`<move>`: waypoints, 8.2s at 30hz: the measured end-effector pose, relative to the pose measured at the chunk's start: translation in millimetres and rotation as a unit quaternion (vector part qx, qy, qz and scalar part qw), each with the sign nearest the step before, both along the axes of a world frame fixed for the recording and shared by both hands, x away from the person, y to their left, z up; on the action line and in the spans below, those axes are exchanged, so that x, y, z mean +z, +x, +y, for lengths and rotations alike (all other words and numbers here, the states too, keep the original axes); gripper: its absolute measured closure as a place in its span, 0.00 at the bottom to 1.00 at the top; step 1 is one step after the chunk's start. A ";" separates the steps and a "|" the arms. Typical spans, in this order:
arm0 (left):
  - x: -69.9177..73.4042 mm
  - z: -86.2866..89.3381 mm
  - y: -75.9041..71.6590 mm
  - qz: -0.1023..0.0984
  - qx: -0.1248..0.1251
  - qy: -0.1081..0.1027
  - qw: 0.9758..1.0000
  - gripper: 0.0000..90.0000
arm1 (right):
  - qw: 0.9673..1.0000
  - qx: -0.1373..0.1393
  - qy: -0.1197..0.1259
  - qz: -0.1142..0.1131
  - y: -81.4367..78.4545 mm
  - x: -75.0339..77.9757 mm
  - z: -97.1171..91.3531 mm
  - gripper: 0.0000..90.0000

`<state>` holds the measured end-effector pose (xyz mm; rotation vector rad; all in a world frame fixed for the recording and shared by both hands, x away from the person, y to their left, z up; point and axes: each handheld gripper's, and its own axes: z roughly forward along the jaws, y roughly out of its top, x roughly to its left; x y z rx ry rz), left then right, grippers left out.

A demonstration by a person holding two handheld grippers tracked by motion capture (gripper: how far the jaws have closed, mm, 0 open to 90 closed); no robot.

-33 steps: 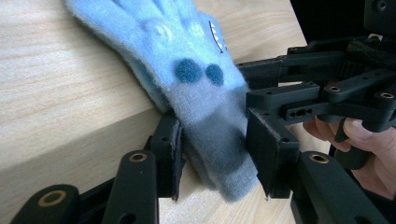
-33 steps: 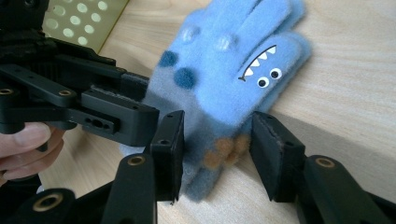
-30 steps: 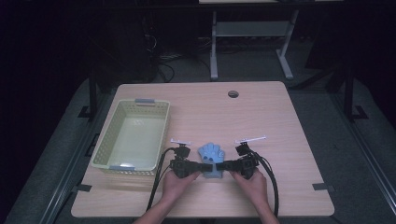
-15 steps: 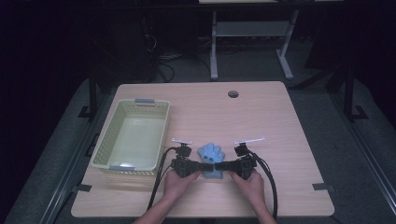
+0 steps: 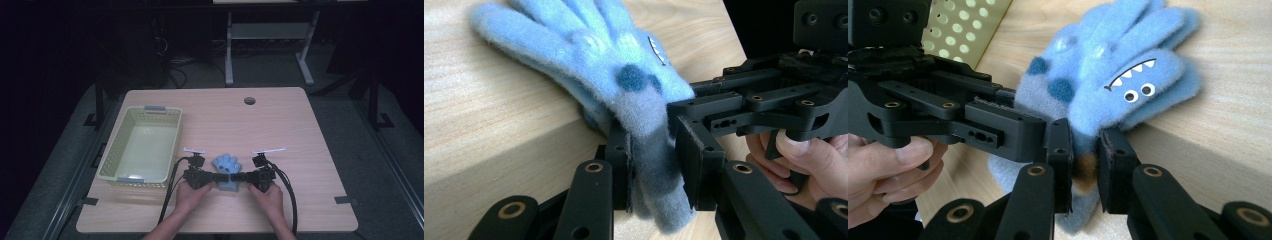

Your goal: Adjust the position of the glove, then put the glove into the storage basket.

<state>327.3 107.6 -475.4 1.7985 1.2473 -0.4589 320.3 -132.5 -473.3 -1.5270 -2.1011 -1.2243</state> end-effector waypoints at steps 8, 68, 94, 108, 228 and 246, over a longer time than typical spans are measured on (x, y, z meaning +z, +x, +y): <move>6.7 0.2 -0.5 -0.006 -0.003 -0.005 1.000 0.76 | 1.000 -0.005 0.012 -0.002 -1.2 7.9 -2.6 0.87; 97.6 62.3 10.4 -0.070 -0.005 -0.036 0.997 0.75 | 0.996 0.021 0.063 -0.067 18.0 99.6 45.5 0.87; 107.4 91.4 12.1 -0.076 0.008 -0.038 0.996 0.75 | 0.995 0.037 0.060 -0.072 27.8 113.1 74.9 0.87; 115.4 123.2 14.7 -0.079 0.026 -0.047 0.995 0.75 | 0.993 0.052 0.068 -0.075 38.4 123.3 104.6 0.88; 68.9 252.4 41.0 0.005 0.082 0.060 0.995 0.75 | 0.994 0.072 0.079 0.008 83.8 49.4 255.3 0.86; 64.6 249.1 43.2 0.010 0.078 0.076 0.994 0.74 | 0.996 0.067 0.062 0.009 83.3 46.9 255.6 0.84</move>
